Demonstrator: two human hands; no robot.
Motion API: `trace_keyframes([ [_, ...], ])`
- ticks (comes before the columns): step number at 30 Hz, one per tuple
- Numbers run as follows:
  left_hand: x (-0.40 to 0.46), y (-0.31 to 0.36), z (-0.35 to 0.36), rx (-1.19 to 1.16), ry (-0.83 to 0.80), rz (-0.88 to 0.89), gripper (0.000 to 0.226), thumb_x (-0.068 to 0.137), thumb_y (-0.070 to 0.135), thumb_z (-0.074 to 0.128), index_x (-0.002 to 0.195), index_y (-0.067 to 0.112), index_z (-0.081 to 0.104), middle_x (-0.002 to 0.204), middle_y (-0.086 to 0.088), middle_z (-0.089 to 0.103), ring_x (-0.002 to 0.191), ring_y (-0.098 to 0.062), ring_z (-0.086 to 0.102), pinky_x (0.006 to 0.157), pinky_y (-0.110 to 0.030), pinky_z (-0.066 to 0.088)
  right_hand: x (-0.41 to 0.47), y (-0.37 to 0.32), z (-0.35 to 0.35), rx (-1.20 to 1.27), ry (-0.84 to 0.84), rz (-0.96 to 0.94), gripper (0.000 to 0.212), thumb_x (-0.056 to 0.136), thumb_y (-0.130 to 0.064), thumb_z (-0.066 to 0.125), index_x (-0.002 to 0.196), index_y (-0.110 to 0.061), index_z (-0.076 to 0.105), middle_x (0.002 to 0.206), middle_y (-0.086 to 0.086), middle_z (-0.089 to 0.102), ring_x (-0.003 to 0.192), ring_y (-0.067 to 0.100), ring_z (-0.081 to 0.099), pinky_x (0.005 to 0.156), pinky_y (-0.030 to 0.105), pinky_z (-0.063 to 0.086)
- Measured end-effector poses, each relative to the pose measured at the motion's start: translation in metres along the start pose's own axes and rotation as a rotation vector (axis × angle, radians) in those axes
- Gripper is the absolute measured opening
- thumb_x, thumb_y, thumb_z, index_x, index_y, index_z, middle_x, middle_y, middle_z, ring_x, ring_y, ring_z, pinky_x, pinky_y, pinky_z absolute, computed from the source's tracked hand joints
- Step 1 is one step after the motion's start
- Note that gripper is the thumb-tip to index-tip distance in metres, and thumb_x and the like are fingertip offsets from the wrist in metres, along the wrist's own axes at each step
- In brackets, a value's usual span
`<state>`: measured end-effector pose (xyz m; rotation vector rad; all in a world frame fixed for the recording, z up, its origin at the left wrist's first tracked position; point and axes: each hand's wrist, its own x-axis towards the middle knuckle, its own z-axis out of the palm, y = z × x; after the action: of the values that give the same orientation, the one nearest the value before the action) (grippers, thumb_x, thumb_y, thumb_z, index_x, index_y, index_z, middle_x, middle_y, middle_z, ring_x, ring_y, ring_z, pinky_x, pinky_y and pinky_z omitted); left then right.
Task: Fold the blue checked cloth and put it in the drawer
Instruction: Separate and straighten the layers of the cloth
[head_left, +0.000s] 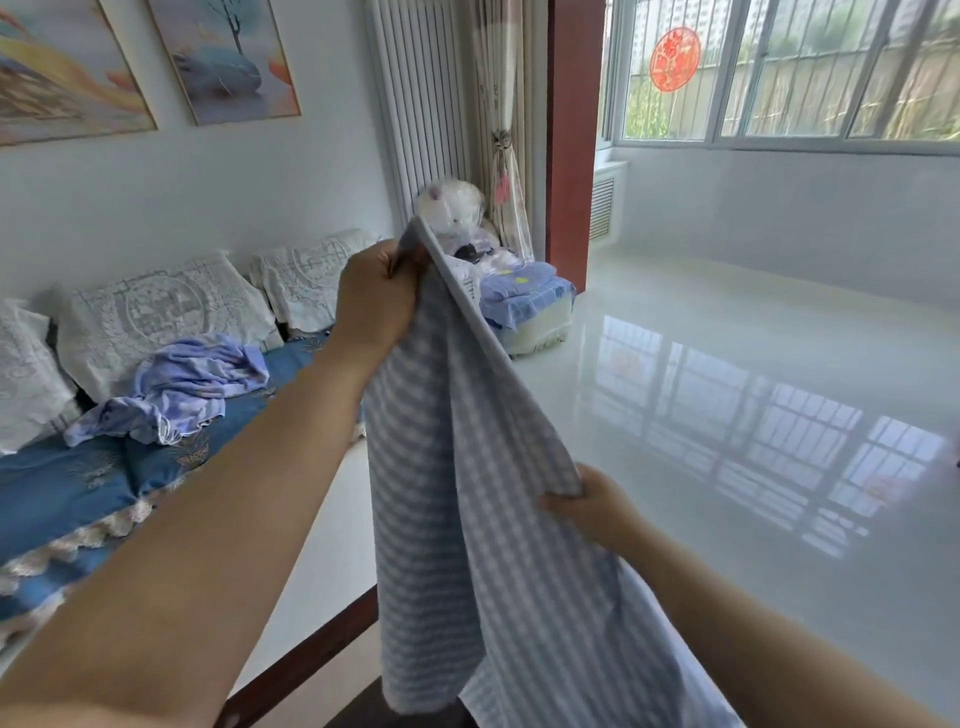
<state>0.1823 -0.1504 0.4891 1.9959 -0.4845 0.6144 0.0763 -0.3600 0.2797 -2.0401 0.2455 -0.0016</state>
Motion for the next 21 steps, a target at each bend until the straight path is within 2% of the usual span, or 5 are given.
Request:
trace_keyframes([
  [11,-0.001,-0.021,-0.004,0.206,0.178,-0.049,0.040,0.098,0.021,0.046,0.060,0.014,0.035,0.056,0.008,0.034,0.053,-0.013,0.031,0.057,-0.029,0.017,0.017,0.011,-0.029,-0.216,0.398,0.012,0.028,0.093,-0.029,0.051,0.068,-0.016,0.046,0.065,0.000,0.050,0.067,0.023,0.050,0.057,0.033,0.032],
  [14,-0.003,-0.029,-0.010,0.157,0.214,-0.107,0.038,0.098,0.028,0.047,0.066,0.009,0.039,0.060,0.007,0.038,0.063,-0.018,0.035,0.059,-0.028,0.021,0.030,0.006,-0.045,-0.127,0.220,-0.077,0.025,0.090,-0.024,0.054,0.066,-0.020,0.050,0.064,-0.004,0.051,0.071,0.021,0.051,0.058,0.030,0.035],
  [16,-0.003,-0.035,-0.011,0.093,0.238,-0.141,0.041,0.098,0.030,0.048,0.062,0.015,0.035,0.060,0.007,0.036,0.058,-0.012,0.032,0.056,-0.028,0.025,0.035,0.022,-0.047,-0.196,0.106,-0.073,0.011,0.085,-0.040,0.058,0.092,-0.032,0.059,0.094,-0.008,0.062,0.096,0.019,0.057,0.079,0.031,0.044],
  [19,-0.005,-0.040,-0.006,0.006,0.246,-0.164,0.043,0.097,0.027,0.048,0.058,0.021,0.032,0.058,0.007,0.034,0.054,-0.003,0.028,0.050,-0.019,0.025,0.031,0.074,-0.047,-0.502,-0.060,0.108,0.083,0.073,-0.062,0.065,0.142,-0.035,0.029,0.141,-0.006,0.040,0.131,0.024,0.039,0.106,0.045,0.035],
  [21,-0.007,-0.041,-0.001,-0.058,0.229,-0.172,0.040,0.097,0.025,0.048,0.059,0.022,0.033,0.059,0.007,0.035,0.055,-0.003,0.029,0.051,-0.020,0.027,0.019,0.109,-0.039,-0.521,-0.113,0.246,0.085,0.076,-0.055,0.068,0.144,-0.030,0.024,0.146,-0.002,0.039,0.128,0.025,0.044,0.102,0.042,0.040],
])
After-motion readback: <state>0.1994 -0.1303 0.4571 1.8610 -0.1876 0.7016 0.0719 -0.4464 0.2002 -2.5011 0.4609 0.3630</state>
